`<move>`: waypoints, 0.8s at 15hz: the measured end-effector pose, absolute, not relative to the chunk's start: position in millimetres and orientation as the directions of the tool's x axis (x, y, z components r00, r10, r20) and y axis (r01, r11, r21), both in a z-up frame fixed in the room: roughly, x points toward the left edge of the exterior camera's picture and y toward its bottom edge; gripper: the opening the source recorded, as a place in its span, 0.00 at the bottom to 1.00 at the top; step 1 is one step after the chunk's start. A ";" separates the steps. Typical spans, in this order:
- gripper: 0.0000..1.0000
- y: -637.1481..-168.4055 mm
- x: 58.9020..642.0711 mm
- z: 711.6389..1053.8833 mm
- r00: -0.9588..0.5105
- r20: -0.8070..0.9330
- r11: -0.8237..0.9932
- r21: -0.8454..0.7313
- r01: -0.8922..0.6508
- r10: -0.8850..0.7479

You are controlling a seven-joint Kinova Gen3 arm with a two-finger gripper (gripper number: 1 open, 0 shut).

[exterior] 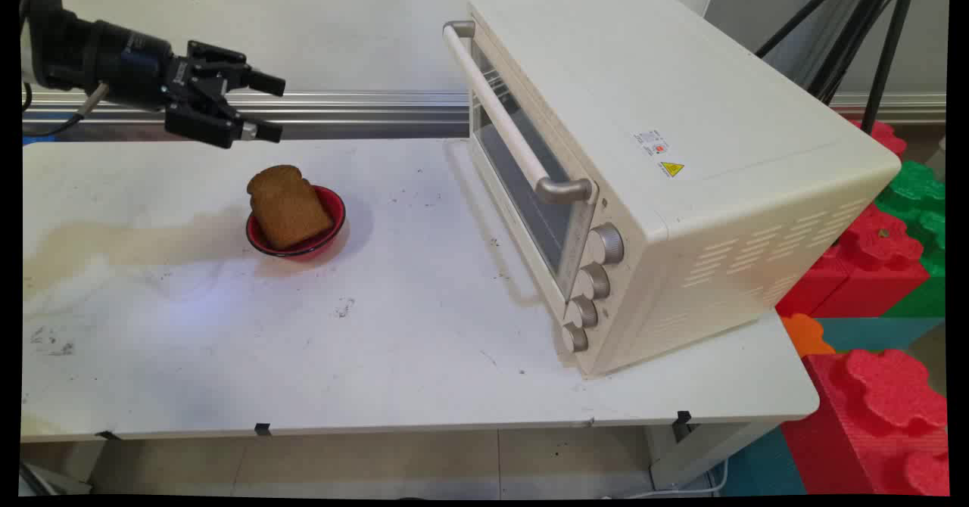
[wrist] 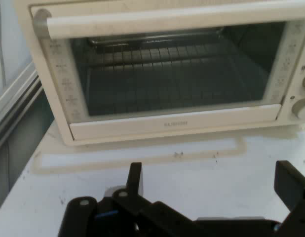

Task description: Open the oven

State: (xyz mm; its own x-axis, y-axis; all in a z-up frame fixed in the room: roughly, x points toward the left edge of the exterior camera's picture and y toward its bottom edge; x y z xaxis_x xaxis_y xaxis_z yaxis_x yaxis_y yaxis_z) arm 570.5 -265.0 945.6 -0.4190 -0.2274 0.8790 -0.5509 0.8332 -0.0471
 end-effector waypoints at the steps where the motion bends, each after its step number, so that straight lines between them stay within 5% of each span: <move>1: 1.00 -267.0 568.9 947.9 -0.414 0.882 0.832 -0.047 -0.553 -0.225; 12: 1.00 -301.3 536.2 971.3 -0.334 0.918 0.818 -0.020 -0.574 -0.212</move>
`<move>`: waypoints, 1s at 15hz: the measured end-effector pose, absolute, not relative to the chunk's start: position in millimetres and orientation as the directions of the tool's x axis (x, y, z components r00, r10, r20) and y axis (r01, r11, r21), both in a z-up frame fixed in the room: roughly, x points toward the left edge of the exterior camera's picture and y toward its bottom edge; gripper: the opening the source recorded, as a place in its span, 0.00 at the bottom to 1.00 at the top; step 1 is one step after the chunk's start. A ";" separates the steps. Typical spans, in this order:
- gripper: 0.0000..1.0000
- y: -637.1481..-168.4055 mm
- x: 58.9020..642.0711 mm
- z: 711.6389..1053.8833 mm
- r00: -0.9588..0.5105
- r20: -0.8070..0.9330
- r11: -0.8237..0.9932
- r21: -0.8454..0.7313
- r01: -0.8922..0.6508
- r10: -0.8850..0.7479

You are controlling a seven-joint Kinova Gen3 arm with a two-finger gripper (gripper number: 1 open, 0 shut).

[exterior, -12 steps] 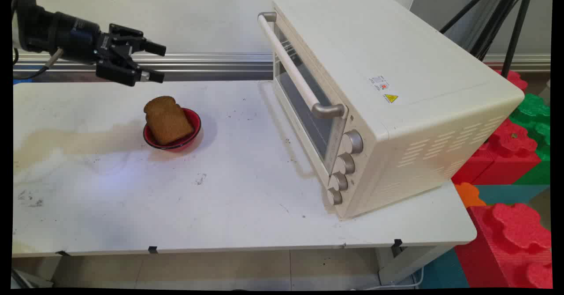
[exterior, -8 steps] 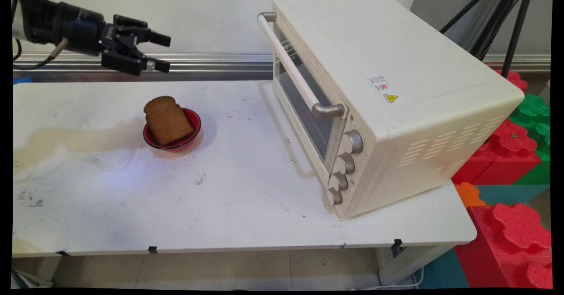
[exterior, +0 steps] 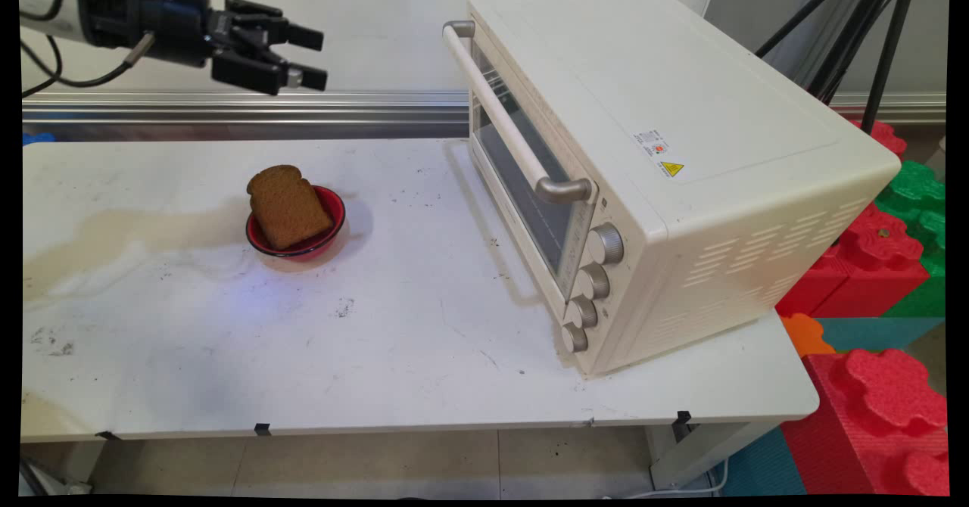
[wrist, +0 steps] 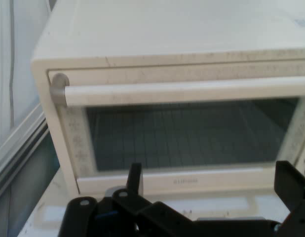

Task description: Open the oven

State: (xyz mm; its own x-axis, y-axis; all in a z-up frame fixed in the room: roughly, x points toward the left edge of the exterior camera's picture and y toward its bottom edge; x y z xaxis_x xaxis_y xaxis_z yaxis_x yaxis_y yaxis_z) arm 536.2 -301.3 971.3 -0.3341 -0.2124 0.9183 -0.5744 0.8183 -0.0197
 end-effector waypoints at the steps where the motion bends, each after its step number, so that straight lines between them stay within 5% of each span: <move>1: 1.00 -305.5 530.6 973.0 -0.327 0.921 0.818 -0.016 -0.575 -0.212; 15: 1.00 -353.0 447.4 976.3 -0.275 0.937 0.824 0.024 -0.566 -0.216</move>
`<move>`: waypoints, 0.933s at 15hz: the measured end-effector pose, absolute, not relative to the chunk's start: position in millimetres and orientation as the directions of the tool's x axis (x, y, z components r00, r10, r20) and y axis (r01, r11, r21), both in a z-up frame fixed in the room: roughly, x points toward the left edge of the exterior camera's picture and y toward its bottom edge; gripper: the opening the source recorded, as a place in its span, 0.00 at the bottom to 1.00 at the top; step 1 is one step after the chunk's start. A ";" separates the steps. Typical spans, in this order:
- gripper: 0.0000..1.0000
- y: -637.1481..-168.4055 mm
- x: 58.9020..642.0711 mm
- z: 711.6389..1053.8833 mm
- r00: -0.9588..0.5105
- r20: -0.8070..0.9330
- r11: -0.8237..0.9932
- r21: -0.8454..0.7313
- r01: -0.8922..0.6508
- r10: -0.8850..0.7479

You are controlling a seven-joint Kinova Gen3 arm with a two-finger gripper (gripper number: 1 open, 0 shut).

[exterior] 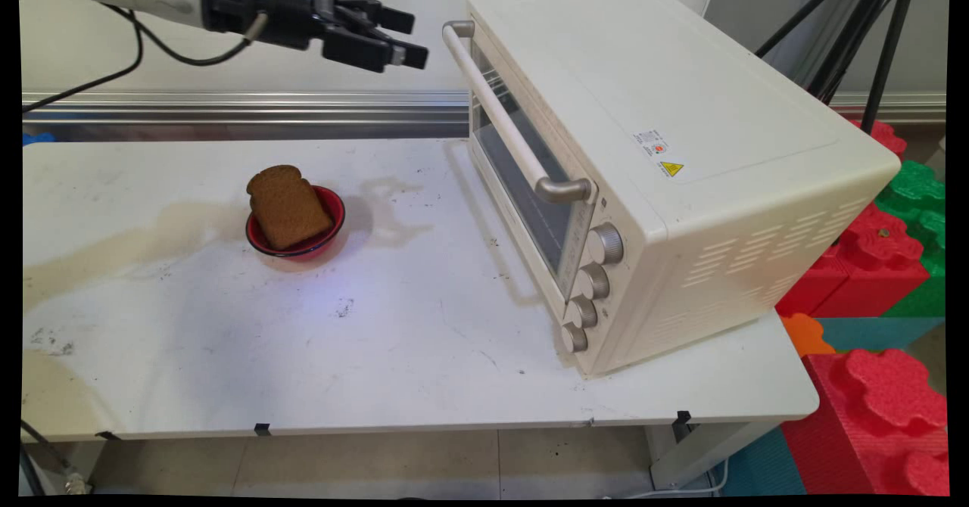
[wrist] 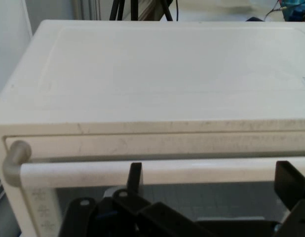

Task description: Open the oven

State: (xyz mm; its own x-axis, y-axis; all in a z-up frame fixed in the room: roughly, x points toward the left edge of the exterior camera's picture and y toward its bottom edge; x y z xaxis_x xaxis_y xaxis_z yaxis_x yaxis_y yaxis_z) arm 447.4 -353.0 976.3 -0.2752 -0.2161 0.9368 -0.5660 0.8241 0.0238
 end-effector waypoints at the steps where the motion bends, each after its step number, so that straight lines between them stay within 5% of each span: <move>1: 1.00 -356.4 440.8 975.1 -0.275 0.936 0.824 0.026 -0.566 -0.218; 13: 1.00 -376.3 394.6 958.8 -0.306 0.925 0.832 0.019 -0.554 -0.224; 14: 0.00 -376.6 393.1 958.1 -0.308 0.925 0.833 0.016 -0.553 -0.223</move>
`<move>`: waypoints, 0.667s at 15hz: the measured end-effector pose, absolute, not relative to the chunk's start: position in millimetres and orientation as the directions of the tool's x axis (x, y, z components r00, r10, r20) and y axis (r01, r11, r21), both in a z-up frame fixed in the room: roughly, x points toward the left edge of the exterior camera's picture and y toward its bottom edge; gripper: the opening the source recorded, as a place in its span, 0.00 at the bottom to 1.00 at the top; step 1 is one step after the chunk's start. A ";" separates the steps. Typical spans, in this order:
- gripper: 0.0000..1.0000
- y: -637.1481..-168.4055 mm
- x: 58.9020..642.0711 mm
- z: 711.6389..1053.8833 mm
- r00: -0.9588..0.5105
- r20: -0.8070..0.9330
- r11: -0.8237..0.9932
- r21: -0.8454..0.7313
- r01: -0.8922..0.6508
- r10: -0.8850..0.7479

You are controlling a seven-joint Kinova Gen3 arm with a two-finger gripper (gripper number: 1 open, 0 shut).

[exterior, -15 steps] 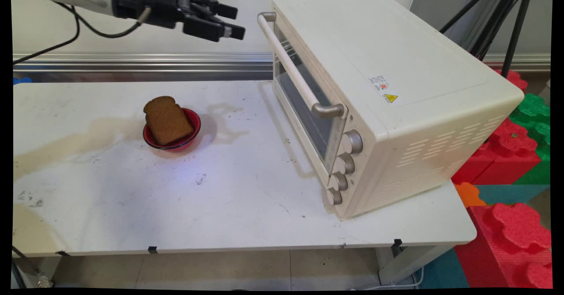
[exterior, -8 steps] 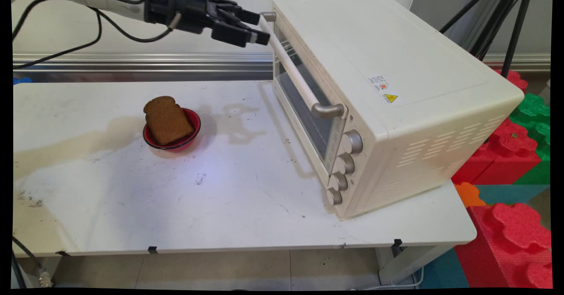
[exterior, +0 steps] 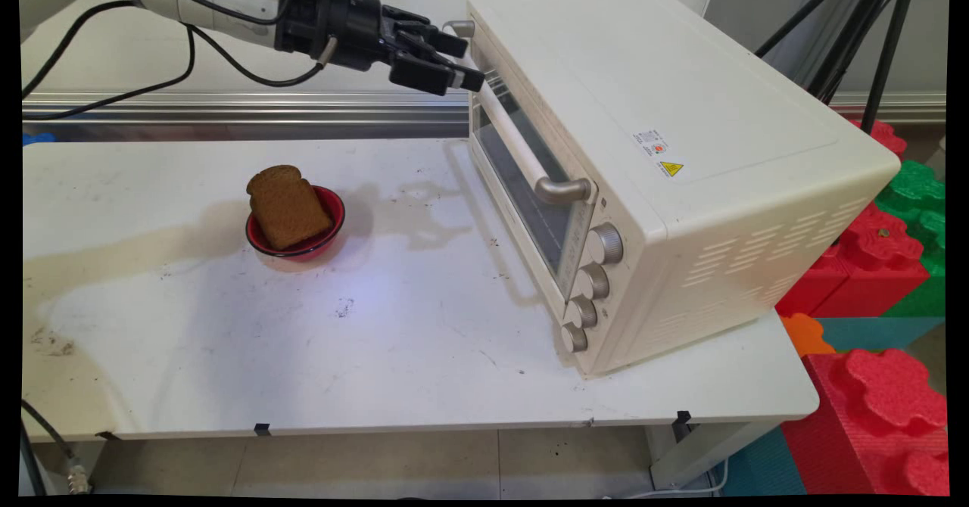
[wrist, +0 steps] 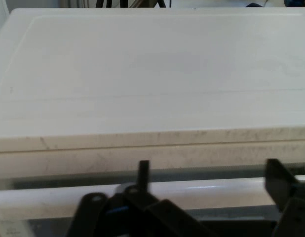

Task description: Open the oven

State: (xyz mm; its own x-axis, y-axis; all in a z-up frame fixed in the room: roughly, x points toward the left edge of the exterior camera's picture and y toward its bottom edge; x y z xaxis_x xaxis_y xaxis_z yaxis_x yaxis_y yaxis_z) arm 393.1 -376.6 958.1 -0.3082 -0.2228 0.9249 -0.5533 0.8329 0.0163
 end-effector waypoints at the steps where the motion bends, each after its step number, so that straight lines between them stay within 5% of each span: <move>1: 0.00 -376.6 391.2 957.2 -0.311 0.924 0.834 0.014 -0.551 -0.221; 10: 0.00 -382.5 374.9 950.5 -0.328 0.920 0.841 0.003 -0.541 -0.215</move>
State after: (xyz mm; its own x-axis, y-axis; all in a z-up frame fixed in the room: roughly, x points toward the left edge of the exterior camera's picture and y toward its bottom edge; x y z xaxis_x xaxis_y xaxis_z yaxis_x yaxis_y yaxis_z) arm 374.9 -382.5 950.5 -0.3282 -0.2148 0.9199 -0.5411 0.8409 0.0033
